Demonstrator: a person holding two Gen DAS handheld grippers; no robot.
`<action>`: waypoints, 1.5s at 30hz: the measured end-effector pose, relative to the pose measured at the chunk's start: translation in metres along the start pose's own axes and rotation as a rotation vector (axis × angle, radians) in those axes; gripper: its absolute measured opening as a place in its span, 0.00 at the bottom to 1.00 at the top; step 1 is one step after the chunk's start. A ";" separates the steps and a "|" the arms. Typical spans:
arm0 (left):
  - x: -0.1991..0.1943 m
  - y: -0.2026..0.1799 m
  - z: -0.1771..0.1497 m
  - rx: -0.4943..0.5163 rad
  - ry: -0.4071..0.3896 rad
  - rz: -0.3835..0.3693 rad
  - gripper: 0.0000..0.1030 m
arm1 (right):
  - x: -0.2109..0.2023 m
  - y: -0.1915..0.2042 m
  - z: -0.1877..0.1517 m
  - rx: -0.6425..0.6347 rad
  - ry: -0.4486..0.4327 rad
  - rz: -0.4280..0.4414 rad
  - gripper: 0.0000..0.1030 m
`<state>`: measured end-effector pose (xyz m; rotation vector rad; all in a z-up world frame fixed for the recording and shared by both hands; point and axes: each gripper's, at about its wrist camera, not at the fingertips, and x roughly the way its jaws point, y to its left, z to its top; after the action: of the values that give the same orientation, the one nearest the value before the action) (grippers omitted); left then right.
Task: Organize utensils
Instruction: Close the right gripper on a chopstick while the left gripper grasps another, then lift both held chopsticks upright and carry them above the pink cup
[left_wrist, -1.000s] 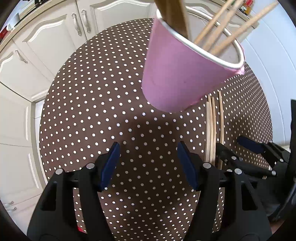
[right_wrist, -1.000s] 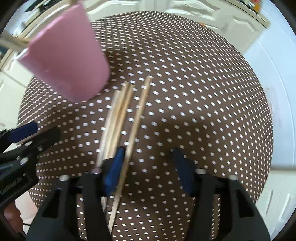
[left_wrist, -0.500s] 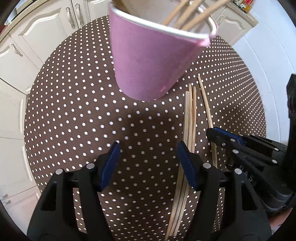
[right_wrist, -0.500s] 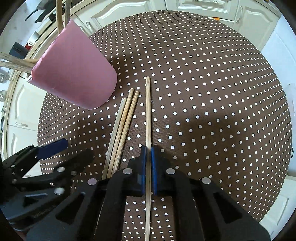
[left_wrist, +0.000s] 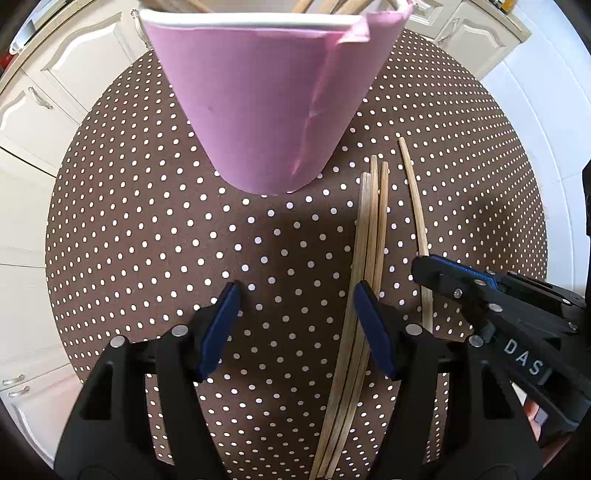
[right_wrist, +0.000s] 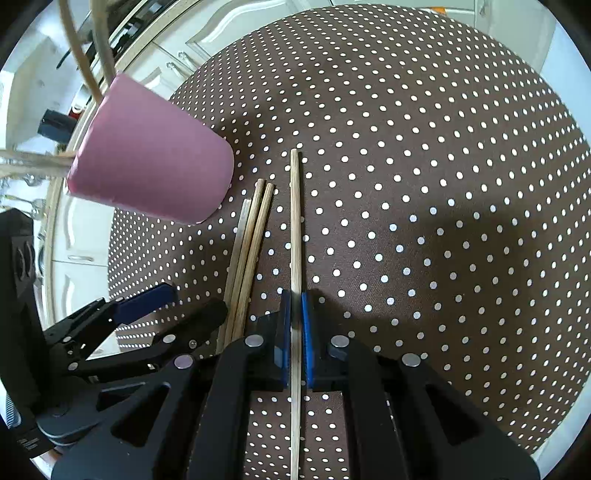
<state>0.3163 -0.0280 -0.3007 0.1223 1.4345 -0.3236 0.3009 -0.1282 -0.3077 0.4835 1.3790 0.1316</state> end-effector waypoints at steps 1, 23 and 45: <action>0.001 -0.001 0.000 0.001 0.007 0.001 0.64 | -0.005 -0.004 0.002 0.000 0.001 0.004 0.04; 0.030 -0.046 0.050 -0.006 0.070 0.095 0.42 | -0.035 -0.050 0.002 0.106 0.012 0.029 0.04; -0.009 -0.047 0.009 -0.121 -0.009 0.063 0.06 | -0.091 -0.068 -0.025 0.108 -0.048 0.018 0.05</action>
<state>0.3106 -0.0737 -0.2852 0.0678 1.4348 -0.1851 0.2456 -0.2164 -0.2548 0.5854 1.3397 0.0604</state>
